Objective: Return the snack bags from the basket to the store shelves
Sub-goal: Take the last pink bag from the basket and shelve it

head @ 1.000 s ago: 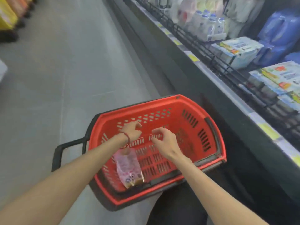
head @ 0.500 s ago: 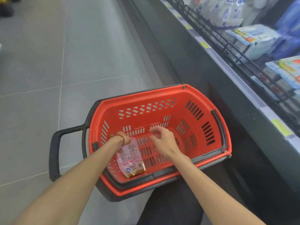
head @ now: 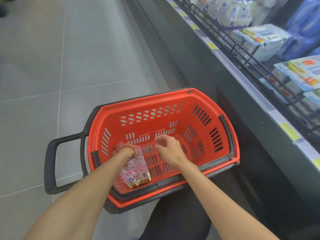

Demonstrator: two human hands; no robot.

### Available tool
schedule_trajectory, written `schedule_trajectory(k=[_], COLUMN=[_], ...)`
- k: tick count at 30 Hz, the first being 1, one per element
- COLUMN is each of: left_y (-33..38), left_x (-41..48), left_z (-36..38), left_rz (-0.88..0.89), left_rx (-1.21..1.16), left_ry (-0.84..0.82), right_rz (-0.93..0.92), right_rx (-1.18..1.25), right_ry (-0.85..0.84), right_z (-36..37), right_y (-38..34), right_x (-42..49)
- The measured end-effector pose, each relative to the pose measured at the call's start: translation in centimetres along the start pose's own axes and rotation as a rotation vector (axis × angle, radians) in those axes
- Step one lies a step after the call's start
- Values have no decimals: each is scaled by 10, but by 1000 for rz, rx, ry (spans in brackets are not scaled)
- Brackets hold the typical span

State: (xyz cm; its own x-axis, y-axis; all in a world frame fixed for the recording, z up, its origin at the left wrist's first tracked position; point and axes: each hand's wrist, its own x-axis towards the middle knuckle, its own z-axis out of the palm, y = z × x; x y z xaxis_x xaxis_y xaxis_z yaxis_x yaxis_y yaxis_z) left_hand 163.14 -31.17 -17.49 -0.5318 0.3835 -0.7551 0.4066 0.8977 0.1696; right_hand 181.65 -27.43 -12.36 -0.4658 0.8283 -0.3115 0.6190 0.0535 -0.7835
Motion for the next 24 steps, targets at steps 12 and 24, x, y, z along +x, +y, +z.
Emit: schedule_trajectory(k=[12,24], left_y=[0,24], left_x=[-1,-41], left_z=[0,-38], left_rz=[13,172], left_rx=[73,-734], left_ry=[189,-181], right_rz=[144,369], right_rx=[-63,-280], right_ry=[-68,-538], right_z=[3,65], right_y=[1,-31], right_x=[-1,25])
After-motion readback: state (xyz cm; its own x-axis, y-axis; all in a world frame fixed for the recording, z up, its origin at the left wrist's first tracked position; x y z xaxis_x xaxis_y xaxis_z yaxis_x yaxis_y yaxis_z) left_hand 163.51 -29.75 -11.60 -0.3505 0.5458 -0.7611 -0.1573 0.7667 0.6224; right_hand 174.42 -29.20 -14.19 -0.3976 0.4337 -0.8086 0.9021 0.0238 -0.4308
